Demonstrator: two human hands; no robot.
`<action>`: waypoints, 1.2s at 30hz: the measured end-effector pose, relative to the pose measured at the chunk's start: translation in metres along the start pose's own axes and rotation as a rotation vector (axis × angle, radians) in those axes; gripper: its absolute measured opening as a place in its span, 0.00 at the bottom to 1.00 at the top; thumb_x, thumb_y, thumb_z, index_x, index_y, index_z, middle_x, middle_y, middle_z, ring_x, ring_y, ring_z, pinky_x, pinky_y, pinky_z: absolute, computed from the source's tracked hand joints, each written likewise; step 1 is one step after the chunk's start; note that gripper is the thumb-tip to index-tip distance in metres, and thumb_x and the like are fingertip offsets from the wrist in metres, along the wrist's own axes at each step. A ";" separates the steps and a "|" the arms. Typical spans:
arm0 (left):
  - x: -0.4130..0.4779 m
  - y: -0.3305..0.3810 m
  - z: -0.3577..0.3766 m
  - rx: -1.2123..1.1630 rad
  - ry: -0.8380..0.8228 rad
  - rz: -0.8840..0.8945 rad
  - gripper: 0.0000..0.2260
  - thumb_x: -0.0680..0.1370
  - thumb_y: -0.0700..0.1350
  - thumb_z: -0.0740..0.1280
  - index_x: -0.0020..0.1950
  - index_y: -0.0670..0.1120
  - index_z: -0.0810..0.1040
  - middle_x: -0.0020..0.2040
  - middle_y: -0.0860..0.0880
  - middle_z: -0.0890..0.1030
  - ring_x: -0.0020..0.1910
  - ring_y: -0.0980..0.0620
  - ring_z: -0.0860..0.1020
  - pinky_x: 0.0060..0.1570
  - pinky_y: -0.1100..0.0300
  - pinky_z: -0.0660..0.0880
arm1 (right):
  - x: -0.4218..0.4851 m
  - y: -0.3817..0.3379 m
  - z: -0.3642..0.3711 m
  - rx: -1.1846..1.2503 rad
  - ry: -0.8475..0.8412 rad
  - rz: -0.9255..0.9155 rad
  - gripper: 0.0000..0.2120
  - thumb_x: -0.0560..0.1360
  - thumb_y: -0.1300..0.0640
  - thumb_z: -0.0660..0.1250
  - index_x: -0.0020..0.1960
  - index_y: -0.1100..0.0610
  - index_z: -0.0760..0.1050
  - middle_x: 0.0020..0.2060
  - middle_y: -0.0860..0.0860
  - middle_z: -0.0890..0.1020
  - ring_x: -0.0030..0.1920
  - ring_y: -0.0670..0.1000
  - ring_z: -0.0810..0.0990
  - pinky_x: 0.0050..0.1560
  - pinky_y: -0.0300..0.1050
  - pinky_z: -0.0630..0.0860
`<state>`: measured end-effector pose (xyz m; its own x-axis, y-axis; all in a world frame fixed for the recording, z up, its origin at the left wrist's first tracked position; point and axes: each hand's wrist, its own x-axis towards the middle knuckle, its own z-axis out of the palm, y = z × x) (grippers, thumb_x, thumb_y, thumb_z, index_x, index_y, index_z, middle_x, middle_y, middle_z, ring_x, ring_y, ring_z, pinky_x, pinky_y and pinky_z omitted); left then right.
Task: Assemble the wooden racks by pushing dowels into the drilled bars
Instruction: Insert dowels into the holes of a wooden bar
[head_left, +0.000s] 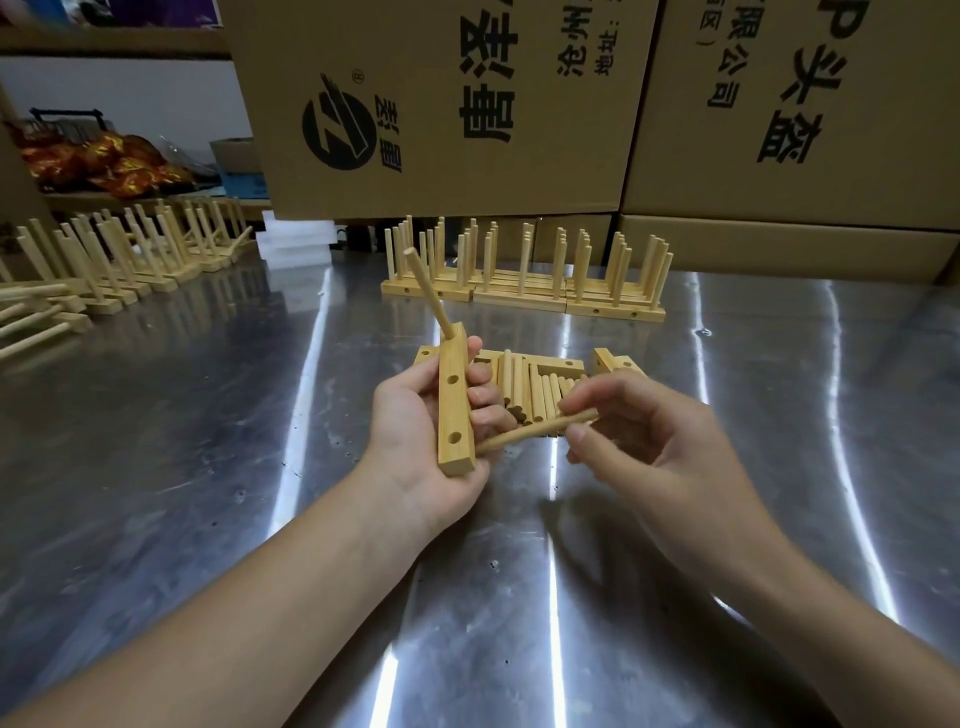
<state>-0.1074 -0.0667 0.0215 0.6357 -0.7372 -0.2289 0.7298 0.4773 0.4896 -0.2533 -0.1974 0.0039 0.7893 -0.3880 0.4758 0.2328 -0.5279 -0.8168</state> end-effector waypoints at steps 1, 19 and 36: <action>-0.001 -0.001 0.001 0.027 -0.015 0.006 0.14 0.84 0.45 0.63 0.66 0.43 0.82 0.39 0.48 0.76 0.32 0.55 0.71 0.27 0.66 0.68 | -0.002 0.000 0.002 -0.094 -0.043 -0.016 0.08 0.79 0.60 0.71 0.52 0.47 0.81 0.45 0.47 0.84 0.44 0.52 0.84 0.42 0.44 0.79; -0.006 -0.010 0.001 0.698 -0.241 0.243 0.15 0.87 0.55 0.61 0.66 0.52 0.83 0.39 0.49 0.78 0.36 0.54 0.75 0.38 0.58 0.74 | -0.007 -0.021 -0.002 -0.436 -0.041 -0.173 0.10 0.85 0.35 0.56 0.59 0.37 0.71 0.27 0.42 0.73 0.27 0.48 0.71 0.29 0.36 0.63; -0.009 -0.021 0.003 0.957 -0.393 0.255 0.18 0.82 0.67 0.56 0.72 0.74 0.72 0.58 0.58 0.84 0.58 0.54 0.80 0.61 0.48 0.74 | -0.009 -0.016 0.002 -0.596 0.006 -0.169 0.10 0.86 0.42 0.59 0.53 0.42 0.77 0.40 0.38 0.83 0.32 0.42 0.75 0.31 0.38 0.67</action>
<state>-0.1293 -0.0712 0.0157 0.4916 -0.8525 0.1778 -0.0239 0.1909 0.9813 -0.2634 -0.1841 0.0115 0.7655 -0.2661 0.5859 -0.0048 -0.9128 -0.4083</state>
